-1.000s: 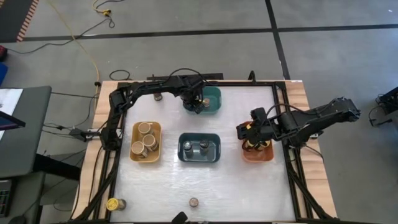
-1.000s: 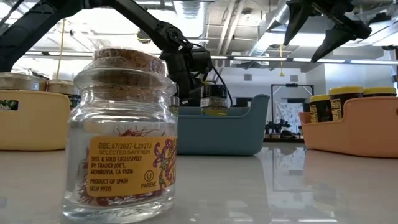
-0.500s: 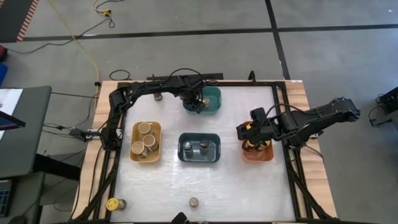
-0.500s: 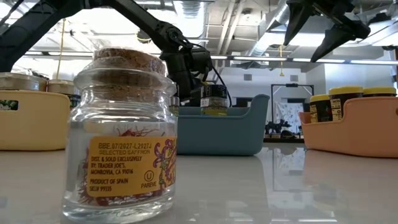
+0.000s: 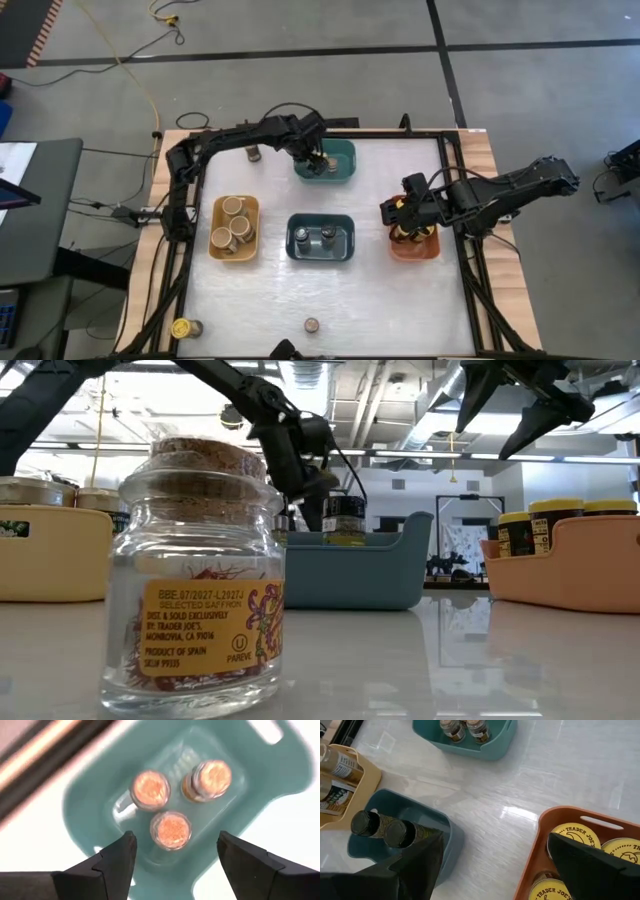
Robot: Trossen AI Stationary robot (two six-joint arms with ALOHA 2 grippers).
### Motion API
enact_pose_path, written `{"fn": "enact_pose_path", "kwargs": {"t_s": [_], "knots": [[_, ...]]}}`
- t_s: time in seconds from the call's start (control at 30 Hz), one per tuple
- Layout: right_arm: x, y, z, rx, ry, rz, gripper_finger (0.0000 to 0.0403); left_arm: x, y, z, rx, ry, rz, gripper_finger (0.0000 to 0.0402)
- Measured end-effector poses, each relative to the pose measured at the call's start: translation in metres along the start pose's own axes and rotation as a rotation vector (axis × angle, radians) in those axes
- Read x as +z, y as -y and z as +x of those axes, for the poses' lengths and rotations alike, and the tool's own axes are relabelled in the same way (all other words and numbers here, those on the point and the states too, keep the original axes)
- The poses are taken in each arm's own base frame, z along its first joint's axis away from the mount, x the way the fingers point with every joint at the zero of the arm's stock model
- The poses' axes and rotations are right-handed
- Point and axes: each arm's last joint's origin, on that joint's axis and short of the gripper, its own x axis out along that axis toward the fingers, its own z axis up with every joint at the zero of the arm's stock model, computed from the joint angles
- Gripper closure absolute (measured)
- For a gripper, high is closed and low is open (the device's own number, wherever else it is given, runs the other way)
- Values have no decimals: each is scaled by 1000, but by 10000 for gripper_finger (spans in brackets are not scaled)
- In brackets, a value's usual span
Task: Sort spices by type
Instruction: Put the yellow seasoning bottle into the orange bin
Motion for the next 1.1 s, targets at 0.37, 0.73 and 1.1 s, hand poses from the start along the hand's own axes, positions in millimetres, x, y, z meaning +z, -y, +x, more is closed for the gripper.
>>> {"fn": "enact_pose_path", "kwargs": {"t_s": [0.37, 0.73, 1.1], "knots": [[0, 0, 0, 2, 0, 2, 23, 8, -25, -80, 169, 195, 119, 136], [0, -1, 0, 6, 2, 21, 23, -5, -97, -103, 525, 17, 69, 136], [1, -1, 0, 6, 3, 36, 23, -34, -127, -78, 553, -203, 48, 136]]}}
